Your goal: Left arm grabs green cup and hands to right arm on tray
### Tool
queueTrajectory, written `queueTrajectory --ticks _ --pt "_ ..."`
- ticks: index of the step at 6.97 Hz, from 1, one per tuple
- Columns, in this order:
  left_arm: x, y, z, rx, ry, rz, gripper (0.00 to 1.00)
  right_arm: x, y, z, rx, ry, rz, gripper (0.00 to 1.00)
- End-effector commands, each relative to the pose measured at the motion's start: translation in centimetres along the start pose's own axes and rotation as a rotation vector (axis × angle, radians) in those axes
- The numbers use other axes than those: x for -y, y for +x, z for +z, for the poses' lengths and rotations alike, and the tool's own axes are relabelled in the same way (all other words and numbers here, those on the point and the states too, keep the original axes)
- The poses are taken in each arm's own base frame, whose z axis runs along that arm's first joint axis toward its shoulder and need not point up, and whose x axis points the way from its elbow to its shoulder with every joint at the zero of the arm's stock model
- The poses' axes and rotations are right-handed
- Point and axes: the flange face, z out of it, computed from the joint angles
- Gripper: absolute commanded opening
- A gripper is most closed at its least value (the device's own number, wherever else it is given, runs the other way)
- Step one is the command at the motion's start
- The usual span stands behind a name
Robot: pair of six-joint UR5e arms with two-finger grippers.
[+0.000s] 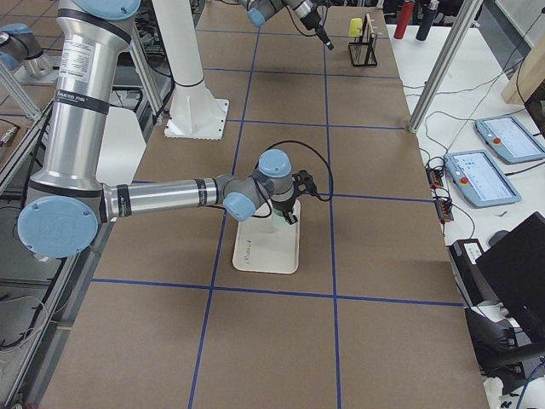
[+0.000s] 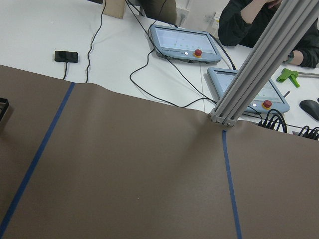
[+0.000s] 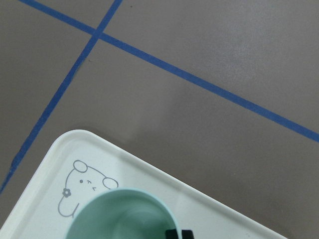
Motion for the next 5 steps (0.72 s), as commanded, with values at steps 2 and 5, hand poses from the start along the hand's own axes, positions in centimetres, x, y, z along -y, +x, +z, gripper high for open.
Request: queueTrajectory --ticks 2,5 --pt "-0.05 -0.07 0.16 0.003 0.000 0.001 0.99 -0.58 -0.47 1.37 0.002 -0.031 -0.011 0.00" --pt "-0.10 -0.19 0.25 0.006 -0.001 0.001 0.99 -0.72 -0.70 1.59 0.006 -0.038 -0.015 0.94"
